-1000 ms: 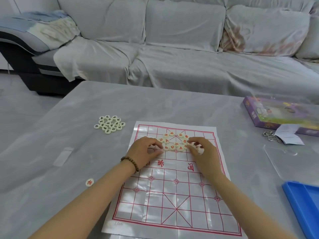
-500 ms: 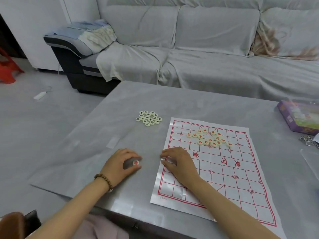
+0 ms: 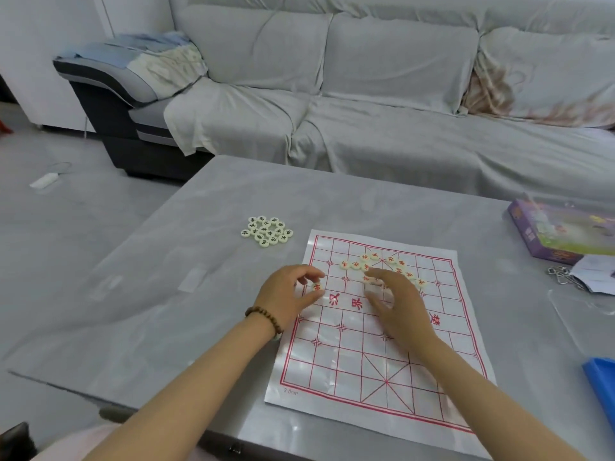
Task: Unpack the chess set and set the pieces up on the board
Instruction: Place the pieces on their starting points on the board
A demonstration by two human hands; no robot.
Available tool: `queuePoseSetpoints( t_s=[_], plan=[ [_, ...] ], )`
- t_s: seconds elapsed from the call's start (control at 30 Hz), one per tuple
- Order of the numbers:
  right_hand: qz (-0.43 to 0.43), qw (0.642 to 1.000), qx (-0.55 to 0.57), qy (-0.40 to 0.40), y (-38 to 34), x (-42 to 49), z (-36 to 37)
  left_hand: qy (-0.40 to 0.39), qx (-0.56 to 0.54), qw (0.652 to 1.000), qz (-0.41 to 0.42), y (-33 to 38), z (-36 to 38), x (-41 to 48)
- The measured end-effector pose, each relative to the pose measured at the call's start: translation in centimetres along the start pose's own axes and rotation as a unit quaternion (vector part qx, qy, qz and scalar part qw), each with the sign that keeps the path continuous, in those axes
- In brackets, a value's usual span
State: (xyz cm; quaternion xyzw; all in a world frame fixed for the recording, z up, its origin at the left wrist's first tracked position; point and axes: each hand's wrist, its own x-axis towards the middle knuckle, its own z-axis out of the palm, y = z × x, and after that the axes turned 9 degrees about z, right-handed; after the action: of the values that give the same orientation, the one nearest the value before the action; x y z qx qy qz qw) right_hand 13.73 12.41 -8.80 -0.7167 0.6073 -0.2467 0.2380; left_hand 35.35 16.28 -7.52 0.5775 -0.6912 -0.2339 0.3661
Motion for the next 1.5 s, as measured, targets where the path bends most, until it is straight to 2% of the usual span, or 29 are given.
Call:
queuePoseSetpoints(
  t_s=[0.13, 0.23, 0.47, 0.7, 0.83, 0.97, 1.17, 1.33, 1.5],
  plan=[
    [0.063, 0.994, 0.011, 0.089, 3.8, 0.9, -2.6, -0.031, -0.018, 0.999, -0.008, 1.5, 4.1, 3.0],
    [0.072, 0.991, 0.017, 0.108, 5.2, 1.0, -2.8, -0.041, -0.013, 0.999, -0.017, 1.7, 6.3, 4.3],
    [0.058, 0.995, -0.077, 0.025, 6.3, 1.7, -1.9, 0.001, 0.044, 0.999, -0.005, 1.2, 6.6, 5.8],
    [0.051, 0.997, -0.065, 0.008, 5.0, 1.8, -2.3, -0.009, 0.106, 0.994, 0.015, -1.3, 3.4, 5.9],
    [-0.003, 0.997, -0.056, -0.046, 1.0, 3.4, -0.5, -0.024, 0.18, 0.983, -0.031, -5.3, -1.0, 6.2],
    [-0.045, 0.996, -0.06, -0.057, -3.3, 6.3, 2.7, -0.077, 0.289, 0.951, -0.084, -8.5, -3.6, 8.4],
    [-0.075, 0.996, -0.03, -0.042, -6.5, 9.0, 5.5, -0.117, 0.278, 0.945, -0.129, -10.1, -4.3, 13.1],
    [-0.093, 0.995, -0.027, -0.038, -7.0, 9.2, 6.2, -0.133, 0.322, 0.936, -0.054, -9.9, -2.6, 13.7],
    [-0.094, 0.995, 0.006, -0.023, -6.8, 8.3, 6.7, -0.131, 0.354, 0.926, -0.021, -10.1, -1.7, 12.5]
  ],
)
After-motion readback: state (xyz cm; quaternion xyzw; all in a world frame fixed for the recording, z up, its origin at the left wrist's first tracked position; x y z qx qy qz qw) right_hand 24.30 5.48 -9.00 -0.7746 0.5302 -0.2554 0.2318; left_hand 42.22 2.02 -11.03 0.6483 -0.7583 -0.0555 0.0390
